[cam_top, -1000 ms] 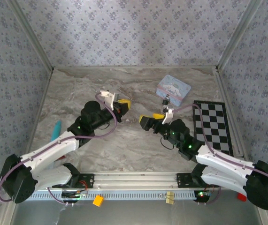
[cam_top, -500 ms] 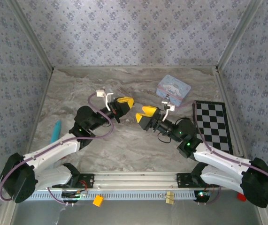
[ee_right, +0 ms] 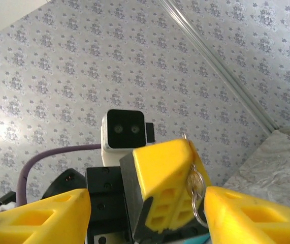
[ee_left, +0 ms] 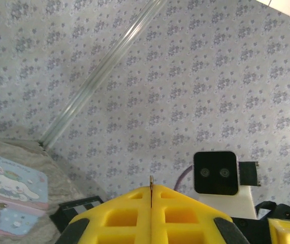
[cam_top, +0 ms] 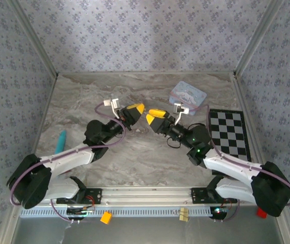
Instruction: Unlock the padlock with the key
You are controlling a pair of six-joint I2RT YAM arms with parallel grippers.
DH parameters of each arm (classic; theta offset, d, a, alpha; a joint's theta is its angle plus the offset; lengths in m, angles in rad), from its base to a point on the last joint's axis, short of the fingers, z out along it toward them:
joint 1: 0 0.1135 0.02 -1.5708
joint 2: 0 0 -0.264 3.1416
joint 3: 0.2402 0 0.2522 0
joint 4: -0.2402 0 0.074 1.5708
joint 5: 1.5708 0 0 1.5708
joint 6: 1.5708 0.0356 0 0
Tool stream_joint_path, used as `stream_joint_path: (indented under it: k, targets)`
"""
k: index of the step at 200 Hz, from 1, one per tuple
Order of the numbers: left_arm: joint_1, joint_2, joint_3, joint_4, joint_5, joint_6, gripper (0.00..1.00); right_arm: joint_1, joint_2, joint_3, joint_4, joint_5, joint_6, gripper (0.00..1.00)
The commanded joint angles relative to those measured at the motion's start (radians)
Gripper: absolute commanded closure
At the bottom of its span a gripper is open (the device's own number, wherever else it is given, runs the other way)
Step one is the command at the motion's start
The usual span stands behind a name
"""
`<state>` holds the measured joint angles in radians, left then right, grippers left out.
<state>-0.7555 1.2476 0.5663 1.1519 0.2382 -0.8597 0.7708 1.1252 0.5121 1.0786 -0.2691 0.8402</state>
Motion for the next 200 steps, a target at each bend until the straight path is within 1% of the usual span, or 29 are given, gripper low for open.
stream_joint_path:
  k: [1, 37, 78, 96, 115, 150, 179, 200]
  targets:
    - [-0.028, -0.005, 0.012, 0.114, -0.033, -0.048, 1.0, -0.005, 0.016, 0.046, 0.069, -0.029, 0.021, 0.42]
    - [-0.034, -0.019, 0.017, 0.114, -0.037, -0.056, 1.0, -0.011, 0.017, 0.023, 0.079, 0.0, 0.029, 0.43]
    - [-0.045, -0.014, 0.02, 0.122, -0.042, -0.061, 1.0, -0.01, 0.037, 0.054, 0.085, -0.05, 0.041, 0.46]
    - [-0.046, -0.011, 0.025, 0.129, -0.04, -0.065, 1.0, -0.008, 0.05, 0.052, 0.091, -0.045, 0.046, 0.46]
    - [-0.049, -0.01, 0.032, 0.123, -0.035, -0.063, 1.0, -0.008, 0.059, 0.054, 0.104, -0.048, 0.054, 0.49]
    - [-0.05, -0.011, 0.032, 0.123, -0.04, -0.063, 1.0, -0.005, 0.066, 0.064, 0.104, -0.058, 0.053, 0.57]
    - [-0.05, -0.011, 0.032, 0.12, -0.045, -0.059, 1.0, -0.005, 0.065, 0.065, 0.104, -0.058, 0.054, 0.69]
    - [-0.051, -0.013, 0.029, 0.119, -0.051, -0.058, 1.0, -0.005, 0.062, 0.068, 0.097, -0.062, 0.052, 0.74]
